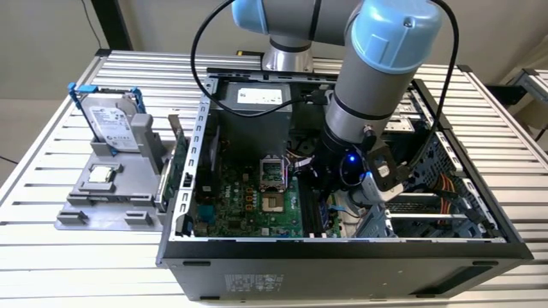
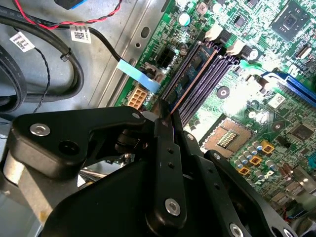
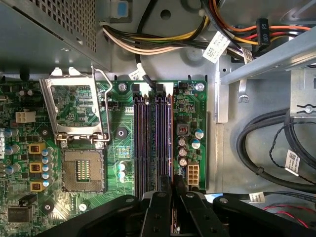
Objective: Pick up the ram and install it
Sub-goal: 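Insert the ram into the slot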
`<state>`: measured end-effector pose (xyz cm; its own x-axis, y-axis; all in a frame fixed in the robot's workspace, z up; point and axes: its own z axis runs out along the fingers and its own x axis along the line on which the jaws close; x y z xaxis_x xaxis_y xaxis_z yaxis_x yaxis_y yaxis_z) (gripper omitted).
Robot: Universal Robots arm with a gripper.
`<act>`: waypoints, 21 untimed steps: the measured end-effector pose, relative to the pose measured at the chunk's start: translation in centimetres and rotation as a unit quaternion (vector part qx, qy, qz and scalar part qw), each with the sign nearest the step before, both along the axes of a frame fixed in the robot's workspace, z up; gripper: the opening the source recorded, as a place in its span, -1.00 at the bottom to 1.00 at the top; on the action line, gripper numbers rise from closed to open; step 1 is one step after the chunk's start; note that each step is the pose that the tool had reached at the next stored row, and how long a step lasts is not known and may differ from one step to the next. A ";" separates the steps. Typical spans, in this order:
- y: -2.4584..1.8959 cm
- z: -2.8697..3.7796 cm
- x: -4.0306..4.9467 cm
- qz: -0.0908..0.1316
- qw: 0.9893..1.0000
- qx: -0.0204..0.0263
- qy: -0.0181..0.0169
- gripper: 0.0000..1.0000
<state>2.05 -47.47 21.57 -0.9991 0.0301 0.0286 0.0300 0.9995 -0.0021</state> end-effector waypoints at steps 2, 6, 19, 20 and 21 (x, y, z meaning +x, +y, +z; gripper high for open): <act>0.01 -0.01 -0.01 0.000 1.000 -0.001 0.000 -1.00; 0.00 0.01 -0.12 -0.001 1.000 -0.001 -0.001 -1.00; 0.00 -0.27 -0.13 -0.001 1.000 -0.001 -0.001 1.00; 0.00 -0.27 -0.13 -0.001 1.000 -0.001 -0.001 1.00; 0.00 -0.27 -0.13 -0.001 1.000 -0.001 -0.001 1.00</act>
